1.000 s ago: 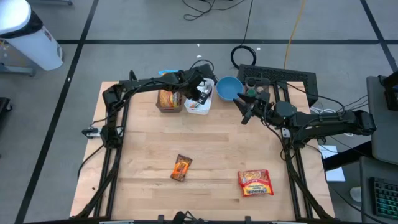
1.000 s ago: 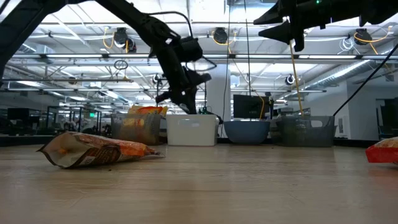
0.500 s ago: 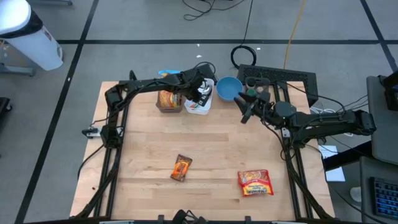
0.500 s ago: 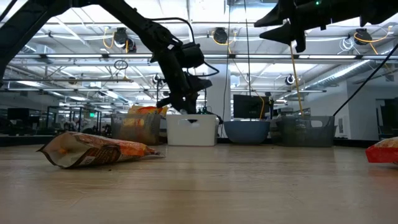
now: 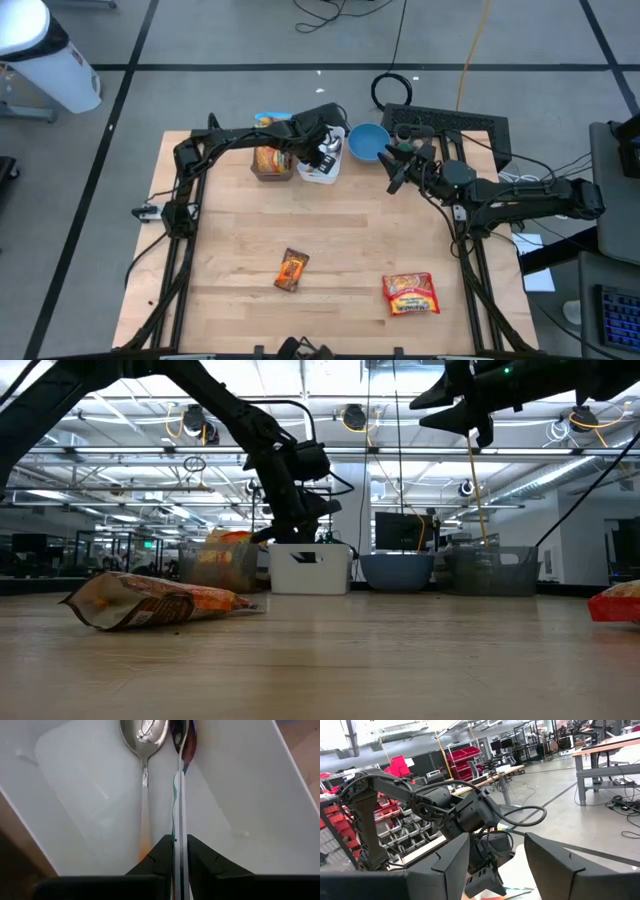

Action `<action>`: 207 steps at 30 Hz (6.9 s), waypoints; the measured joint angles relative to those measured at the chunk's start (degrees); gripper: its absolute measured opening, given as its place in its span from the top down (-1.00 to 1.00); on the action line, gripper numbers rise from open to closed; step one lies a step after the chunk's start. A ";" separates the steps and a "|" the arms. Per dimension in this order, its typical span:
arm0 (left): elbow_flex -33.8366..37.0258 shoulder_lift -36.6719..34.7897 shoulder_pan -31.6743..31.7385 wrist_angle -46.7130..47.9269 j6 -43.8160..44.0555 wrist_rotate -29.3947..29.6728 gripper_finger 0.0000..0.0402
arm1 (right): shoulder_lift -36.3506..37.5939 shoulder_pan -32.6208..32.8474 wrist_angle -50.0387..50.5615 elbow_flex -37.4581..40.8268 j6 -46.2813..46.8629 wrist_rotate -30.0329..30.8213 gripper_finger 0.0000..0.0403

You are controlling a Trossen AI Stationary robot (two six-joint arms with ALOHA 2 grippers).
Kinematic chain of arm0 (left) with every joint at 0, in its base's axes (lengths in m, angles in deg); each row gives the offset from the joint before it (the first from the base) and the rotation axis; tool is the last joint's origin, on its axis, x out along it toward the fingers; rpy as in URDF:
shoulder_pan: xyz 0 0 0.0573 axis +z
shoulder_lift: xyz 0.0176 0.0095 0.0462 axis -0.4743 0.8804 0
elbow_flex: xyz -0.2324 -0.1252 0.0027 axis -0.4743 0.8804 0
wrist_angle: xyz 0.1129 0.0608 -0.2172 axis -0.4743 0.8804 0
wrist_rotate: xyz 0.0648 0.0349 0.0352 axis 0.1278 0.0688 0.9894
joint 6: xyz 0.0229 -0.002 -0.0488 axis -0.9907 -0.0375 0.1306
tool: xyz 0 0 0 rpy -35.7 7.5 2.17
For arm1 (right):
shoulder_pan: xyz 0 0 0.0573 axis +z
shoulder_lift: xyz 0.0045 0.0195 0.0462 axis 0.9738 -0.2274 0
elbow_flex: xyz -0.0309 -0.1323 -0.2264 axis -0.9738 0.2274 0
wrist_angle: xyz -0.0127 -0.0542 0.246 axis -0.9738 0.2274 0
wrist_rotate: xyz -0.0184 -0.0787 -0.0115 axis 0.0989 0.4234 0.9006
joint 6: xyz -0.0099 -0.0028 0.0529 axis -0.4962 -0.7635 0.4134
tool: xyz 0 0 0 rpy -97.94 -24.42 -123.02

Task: Pick & Place Food Item
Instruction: Put the white and blue spoon into the white bin, then put the orange spice pack into the right black bin

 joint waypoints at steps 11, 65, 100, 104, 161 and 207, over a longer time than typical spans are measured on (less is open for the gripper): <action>0.00 0.00 0.40 -0.52 -0.03 0.36 0.58 | 0.00 -0.02 0.34 0.00 -0.01 -0.02 0.09; -0.04 -23.13 -12.54 -45.23 16.50 -19.22 0.56 | 0.00 0.04 6.47 0.00 0.02 -23.01 0.09; 19.31 -52.64 -45.98 20.28 12.02 8.02 0.56 | -14.65 8.68 -6.36 0.02 31.87 -16.22 0.09; 32.18 -61.24 -47.51 5.34 17.05 7.86 0.56 | -19.17 11.74 -13.57 0.04 33.45 -11.41 0.09; 63.14 -40.02 -19.42 -45.03 26.67 -32.71 0.56 | -23.47 4.85 -22.73 0.00 32.90 -33.09 0.09; 51.96 -19.50 -22.10 -44.16 18.69 -34.96 -0.22 | -23.47 4.90 -21.97 0.04 33.24 -36.09 0.09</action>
